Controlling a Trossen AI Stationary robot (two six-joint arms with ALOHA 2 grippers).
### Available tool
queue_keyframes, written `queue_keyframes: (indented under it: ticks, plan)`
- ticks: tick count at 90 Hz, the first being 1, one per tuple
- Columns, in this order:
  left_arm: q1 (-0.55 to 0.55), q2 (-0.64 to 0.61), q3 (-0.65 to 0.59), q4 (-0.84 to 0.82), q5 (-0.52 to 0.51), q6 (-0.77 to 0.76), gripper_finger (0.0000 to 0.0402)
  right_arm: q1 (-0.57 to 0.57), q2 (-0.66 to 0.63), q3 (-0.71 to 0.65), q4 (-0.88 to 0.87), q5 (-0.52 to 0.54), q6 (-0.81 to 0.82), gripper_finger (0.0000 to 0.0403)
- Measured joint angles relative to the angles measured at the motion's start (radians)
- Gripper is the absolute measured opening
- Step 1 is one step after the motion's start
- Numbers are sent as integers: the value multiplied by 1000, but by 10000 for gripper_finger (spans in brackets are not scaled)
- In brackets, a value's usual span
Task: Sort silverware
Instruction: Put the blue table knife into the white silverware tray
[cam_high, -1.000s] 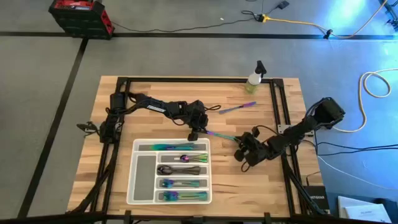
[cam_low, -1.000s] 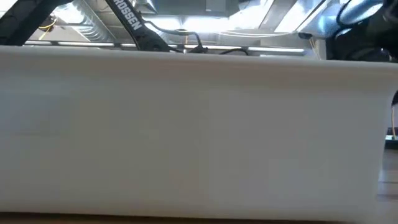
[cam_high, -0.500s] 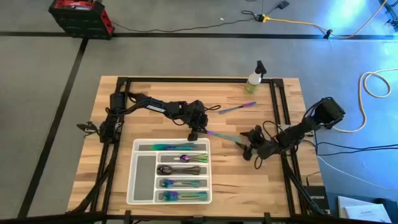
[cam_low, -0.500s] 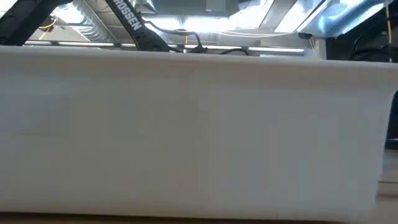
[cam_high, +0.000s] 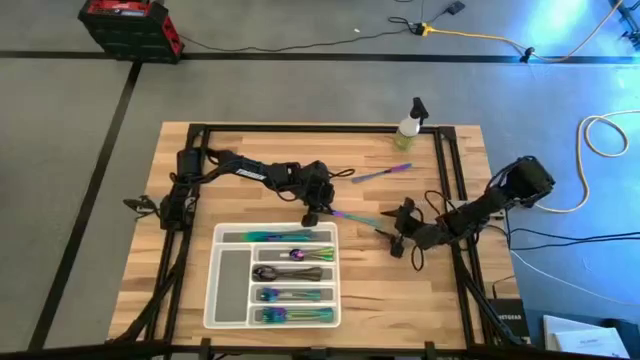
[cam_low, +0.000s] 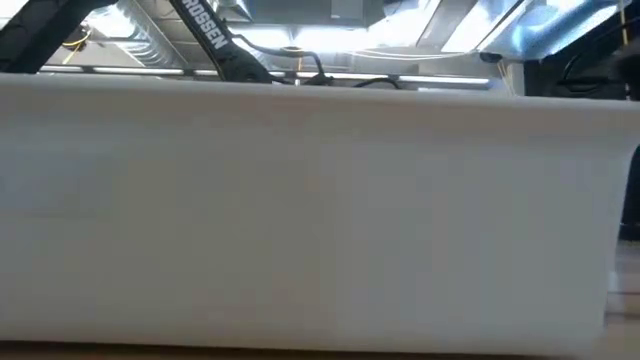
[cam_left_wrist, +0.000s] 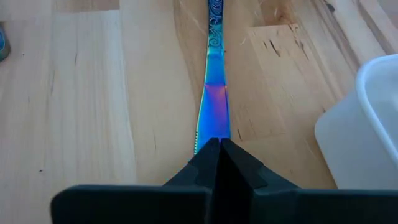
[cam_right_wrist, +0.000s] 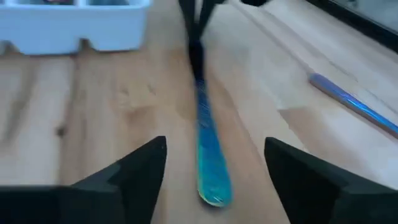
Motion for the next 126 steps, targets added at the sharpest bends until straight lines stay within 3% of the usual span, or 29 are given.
queue_keyframes:
  ticks: [23,40,56,81,106,126]
  plan:
    - [0,0,0,3,0,-7,0,-130,0,-11,169,-238,-84,226]
    - [0,0,0,4,-1,-21,0,-234,0,-11,180,-321,-146,225]
    - [0,0,0,7,-1,-23,0,-326,0,-11,219,-487,-174,225]
    - [0,0,0,8,-1,-24,0,-365,0,-11,251,-554,-202,225]
    - [11,0,1,-38,-5,-10,0,-409,0,0,303,-545,-187,225]
    - [32,-4,3,-135,3,-16,0,-409,0,110,93,-460,-165,225]
